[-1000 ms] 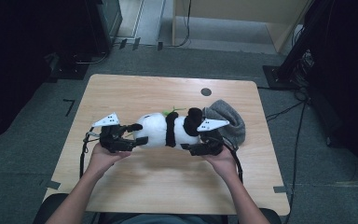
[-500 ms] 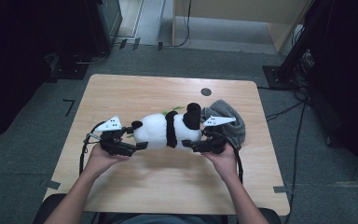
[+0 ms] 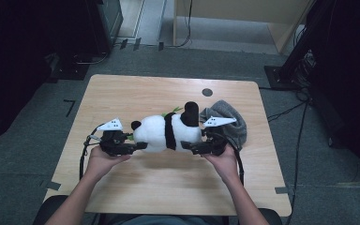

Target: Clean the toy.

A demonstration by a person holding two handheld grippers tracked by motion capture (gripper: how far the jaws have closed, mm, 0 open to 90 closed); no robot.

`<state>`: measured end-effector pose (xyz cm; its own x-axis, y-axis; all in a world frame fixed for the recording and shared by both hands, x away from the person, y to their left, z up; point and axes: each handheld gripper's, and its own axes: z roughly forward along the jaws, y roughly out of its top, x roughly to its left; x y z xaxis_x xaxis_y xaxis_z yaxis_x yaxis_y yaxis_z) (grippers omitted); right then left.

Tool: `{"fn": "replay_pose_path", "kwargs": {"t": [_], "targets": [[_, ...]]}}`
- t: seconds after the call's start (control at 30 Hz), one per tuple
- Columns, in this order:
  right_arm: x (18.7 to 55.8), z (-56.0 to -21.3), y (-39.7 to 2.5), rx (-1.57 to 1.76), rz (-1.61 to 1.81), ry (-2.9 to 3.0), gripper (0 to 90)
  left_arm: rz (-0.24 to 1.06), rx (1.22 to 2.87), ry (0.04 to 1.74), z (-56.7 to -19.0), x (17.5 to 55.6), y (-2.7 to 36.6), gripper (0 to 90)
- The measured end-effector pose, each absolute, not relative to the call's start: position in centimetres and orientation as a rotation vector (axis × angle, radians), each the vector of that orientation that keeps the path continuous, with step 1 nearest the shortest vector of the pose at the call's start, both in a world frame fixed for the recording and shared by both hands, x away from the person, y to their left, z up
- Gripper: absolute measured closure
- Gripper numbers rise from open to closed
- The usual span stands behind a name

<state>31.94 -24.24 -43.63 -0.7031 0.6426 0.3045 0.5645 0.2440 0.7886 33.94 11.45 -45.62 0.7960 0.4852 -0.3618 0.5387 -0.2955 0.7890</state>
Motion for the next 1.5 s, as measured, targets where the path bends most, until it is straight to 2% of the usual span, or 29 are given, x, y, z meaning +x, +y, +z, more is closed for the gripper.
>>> {"fn": "replay_pose_path", "kwargs": {"t": [0.03,0.07,0.27,0.3,0.37,0.47,0.53,0.67,0.83,1.33,1.4,1.5], "targets": [[31.9,-43.7,-24.3,1.179,1.485,2.415,18.0,-0.065,1.944,0.769,-45.6,33.9,11.4,45.7],[31.8,-43.7,-24.4,1.191,1.498,2.417,17.9,-0.119,1.934,0.789,-45.5,33.9,11.7,46.0],[30.5,-43.9,-24.6,1.192,1.457,2.468,17.8,-0.165,1.974,0.795,-45.6,33.4,11.7,45.4],[30.4,-44.0,-24.6,1.211,1.45,2.477,17.8,-0.263,1.97,0.857,-46.1,33.9,11.7,45.4],[30.4,-44.2,-24.7,1.233,1.455,2.482,17.8,-0.293,1.96,0.886,-46.4,34.1,11.8,45.4],[30.5,-44.3,-24.6,1.215,1.433,2.481,17.8,-0.248,1.969,0.893,-46.6,34.2,11.9,42.8],[30.8,-44.9,-24.1,1.176,1.356,2.485,17.8,-0.168,1.987,0.897,-47.1,34.5,11.9,39.1],[31.0,-45.2,-23.9,1.137,1.34,2.468,17.3,-0.167,1.961,0.905,-47.3,34.7,12.1,35.5],[31.6,-45.6,-24.4,1.123,1.407,2.409,13.8,-0.09,1.941,0.884,-47.4,34.8,12.2,27.3],[32.5,-45.7,-24.9,1.069,1.387,2.335,14.0,-0.015,1.898,0.918,-47.4,35.7,12.9,26.8],[32.6,-45.7,-24.7,1.046,1.34,2.374,14.2,-0.004,1.907,0.909,-47.4,35.7,13.1,30.1],[32.9,-46.1,-24.0,0.995,1.282,2.402,19.0,-0.018,1.938,0.905,-48.0,36.0,12.7,29.1]]}}
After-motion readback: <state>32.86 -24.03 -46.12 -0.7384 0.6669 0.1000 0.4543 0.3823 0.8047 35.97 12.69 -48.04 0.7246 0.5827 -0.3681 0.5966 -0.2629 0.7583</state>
